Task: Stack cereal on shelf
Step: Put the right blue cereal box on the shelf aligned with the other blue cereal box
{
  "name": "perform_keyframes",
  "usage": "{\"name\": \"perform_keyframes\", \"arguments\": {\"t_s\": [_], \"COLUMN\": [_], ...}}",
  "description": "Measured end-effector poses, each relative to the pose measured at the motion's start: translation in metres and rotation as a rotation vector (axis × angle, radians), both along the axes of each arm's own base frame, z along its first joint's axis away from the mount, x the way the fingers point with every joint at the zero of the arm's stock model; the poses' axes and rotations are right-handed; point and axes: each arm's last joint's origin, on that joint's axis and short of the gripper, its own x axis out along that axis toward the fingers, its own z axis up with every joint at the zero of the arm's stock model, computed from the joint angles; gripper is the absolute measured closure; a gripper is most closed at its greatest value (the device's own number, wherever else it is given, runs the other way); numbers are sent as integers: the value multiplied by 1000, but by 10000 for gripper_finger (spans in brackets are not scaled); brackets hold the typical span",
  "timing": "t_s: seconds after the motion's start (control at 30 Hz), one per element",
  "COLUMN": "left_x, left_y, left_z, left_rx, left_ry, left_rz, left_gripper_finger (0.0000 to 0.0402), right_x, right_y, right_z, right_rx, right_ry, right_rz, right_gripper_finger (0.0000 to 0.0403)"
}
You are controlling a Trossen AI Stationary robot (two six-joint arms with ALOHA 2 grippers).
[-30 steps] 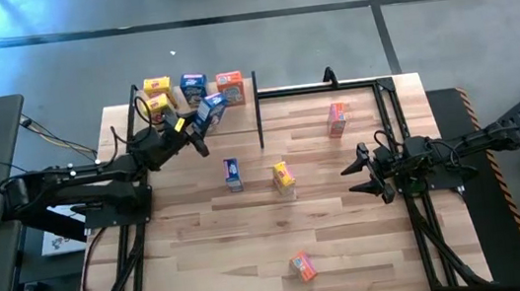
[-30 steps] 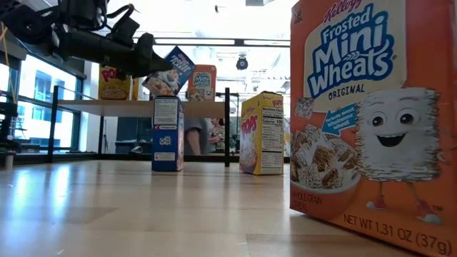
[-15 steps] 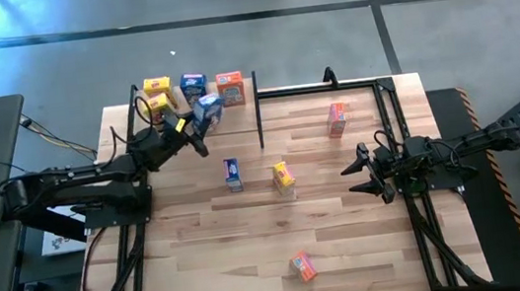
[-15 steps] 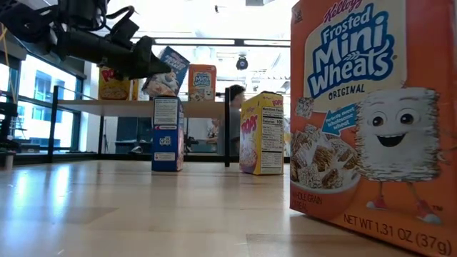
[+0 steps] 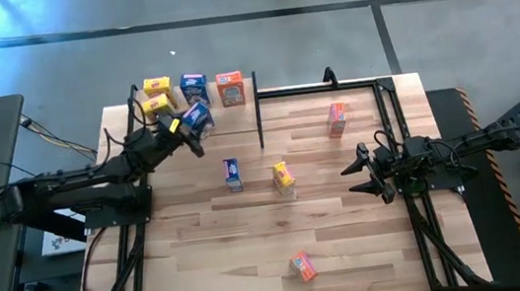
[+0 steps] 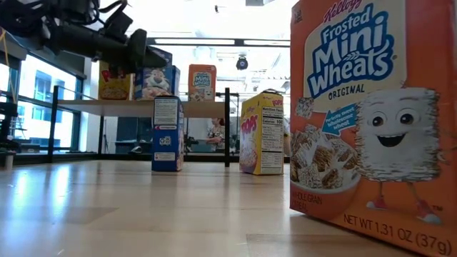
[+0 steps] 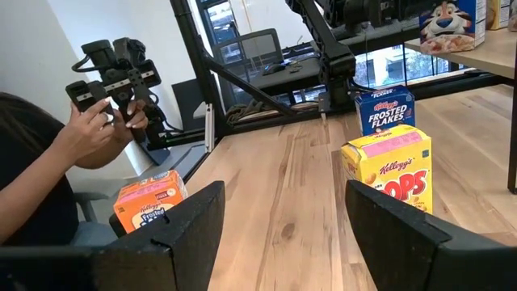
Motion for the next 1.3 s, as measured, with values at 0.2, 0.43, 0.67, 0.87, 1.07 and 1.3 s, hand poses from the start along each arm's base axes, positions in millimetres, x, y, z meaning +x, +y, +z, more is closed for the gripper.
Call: {"name": "perform_keyframes", "arguments": {"t_s": [0.2,0.43,0.67,0.87,1.07,1.3], "left_x": [-5,-11,-19,-26,-29,-23], "left_y": [-6,-13,-16,-21,-33,-55], "left_z": [9,18,31,41,47,46], "left_rx": [45,95,157,193,223,293], "left_ry": [-31,-67,-142,-225,-264,-219], "left_rz": [-13,-9,-3,-29,-147,-296], "left_gripper_finger": [171,171,171,171,171,171], "right_x": [0,0,0,0,0,0], "right_y": [0,0,0,0,0,0], "right_z": [0,0,0,0,0,-1], "right_rx": [0,0,0,0,0,-1], "right_ry": [0,0,0,1,1,6], "right_rz": [0,0,0,0,0,0], "right_gripper_finger": [153,153,153,153,153,153]}}
